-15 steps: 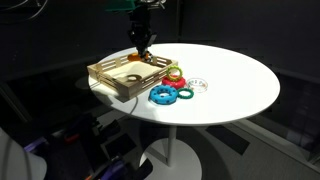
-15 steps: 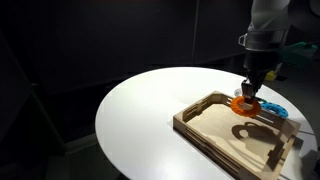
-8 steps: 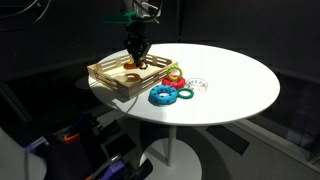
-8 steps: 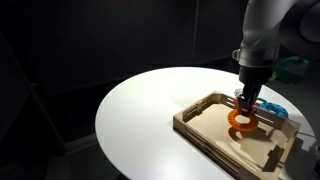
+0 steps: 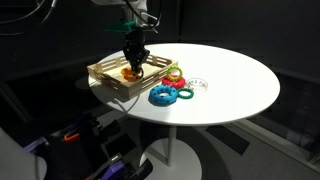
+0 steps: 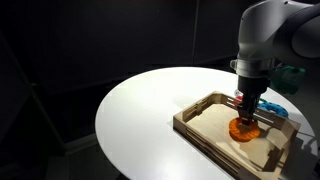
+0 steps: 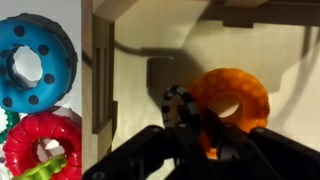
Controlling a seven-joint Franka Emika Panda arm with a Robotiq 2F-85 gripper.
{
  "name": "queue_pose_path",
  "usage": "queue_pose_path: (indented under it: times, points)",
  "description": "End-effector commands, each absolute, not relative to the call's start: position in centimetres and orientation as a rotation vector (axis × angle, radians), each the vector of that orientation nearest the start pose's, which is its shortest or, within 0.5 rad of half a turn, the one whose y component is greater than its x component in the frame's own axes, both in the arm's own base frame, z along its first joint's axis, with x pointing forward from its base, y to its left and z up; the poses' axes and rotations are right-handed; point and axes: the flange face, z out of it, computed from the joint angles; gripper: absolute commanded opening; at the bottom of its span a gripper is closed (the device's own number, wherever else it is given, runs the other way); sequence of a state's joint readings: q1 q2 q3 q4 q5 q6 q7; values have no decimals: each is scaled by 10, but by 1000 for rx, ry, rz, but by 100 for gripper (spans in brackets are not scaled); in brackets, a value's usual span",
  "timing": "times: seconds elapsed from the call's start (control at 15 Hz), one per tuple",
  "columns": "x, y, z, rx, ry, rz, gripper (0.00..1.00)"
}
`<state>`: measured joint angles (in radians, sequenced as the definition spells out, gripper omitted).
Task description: Pick up the orange ring with the striped black and white ring and put them in the tray
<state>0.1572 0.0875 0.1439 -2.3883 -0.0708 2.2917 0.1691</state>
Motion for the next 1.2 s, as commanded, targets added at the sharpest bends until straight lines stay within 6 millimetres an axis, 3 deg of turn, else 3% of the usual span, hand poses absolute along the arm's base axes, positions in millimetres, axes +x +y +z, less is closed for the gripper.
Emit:
queue_pose_path:
  times: [0.0,0.4,0.73,1.13]
  points:
    - [458,140,270,-3217,-280,275,55]
    - [461,130,285,-3206,-253,262,100]
    - [463,104,314,-3201,-162,246,100]
    - [452,66,369,-3213,-48,275,100]
